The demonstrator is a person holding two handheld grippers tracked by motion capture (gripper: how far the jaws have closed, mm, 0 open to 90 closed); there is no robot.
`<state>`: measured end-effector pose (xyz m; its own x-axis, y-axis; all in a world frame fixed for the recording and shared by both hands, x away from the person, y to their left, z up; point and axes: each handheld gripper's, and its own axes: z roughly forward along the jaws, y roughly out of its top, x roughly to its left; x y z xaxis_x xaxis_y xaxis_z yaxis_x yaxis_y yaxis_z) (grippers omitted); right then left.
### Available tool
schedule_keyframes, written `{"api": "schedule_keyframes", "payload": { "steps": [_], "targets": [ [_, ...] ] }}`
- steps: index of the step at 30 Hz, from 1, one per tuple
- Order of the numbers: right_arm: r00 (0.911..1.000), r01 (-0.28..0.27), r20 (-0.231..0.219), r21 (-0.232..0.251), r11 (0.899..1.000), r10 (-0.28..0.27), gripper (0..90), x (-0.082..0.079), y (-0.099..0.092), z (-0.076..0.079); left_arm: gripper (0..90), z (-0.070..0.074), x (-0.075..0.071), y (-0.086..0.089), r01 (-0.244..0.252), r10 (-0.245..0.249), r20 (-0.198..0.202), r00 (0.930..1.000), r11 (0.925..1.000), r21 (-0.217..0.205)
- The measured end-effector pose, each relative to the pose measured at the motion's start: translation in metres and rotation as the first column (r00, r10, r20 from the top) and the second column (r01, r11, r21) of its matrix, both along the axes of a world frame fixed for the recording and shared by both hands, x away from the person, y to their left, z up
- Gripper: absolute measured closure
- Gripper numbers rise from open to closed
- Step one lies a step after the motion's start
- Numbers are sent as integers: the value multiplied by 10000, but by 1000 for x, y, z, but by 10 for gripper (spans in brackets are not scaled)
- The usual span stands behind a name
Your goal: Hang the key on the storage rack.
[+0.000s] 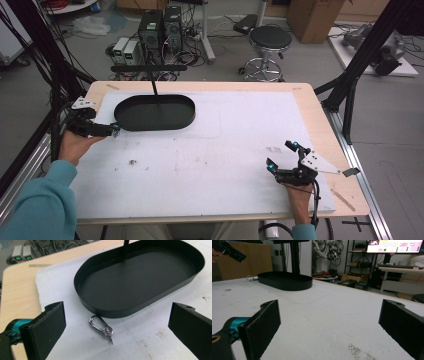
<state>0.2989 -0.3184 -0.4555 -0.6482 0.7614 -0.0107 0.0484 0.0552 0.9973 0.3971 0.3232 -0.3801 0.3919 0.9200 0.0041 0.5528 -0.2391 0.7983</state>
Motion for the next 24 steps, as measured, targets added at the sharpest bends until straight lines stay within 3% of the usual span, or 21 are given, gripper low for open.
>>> {"api": "schedule_keyframes", "payload": {
  "steps": [5, 8, 11, 13, 16, 24],
  "targets": [
    [10000, 9, 50, -19, 10000, -9, 33, 0, 0, 0, 19, -9, 8, 3, -99, 107, -574, 9983, 9999, 129],
    [10000, 13, 44, -33, 10000, -13, 33, 0, 0, 0, 19, -12, 10, 4, -148, 154, -700, 9974, 9999, 83],
    [10000, -14, 55, -28, 10000, 14, 33, 0, -1, 0, 19, -18, 14, 7, -331, 348, -1191, 9923, 9993, 159],
    [10000, -21, 49, -11, 10000, 22, 33, 0, -1, 0, 20, -20, 15, 7, -353, 380, -1274, 9911, 9991, 234],
    [10000, 11, -14, 19, 10000, -11, 33, 0, -1, 0, 121, -24, 18, 7, -338, 388, -1557, 9870, 9988, 346],
    [10000, 1, -54, 61, 10000, -1, 32, 0, -1, 0, 180, -29, 21, 6, -504, 624, -2098, 9757, 9968, 623]
  ]
}}
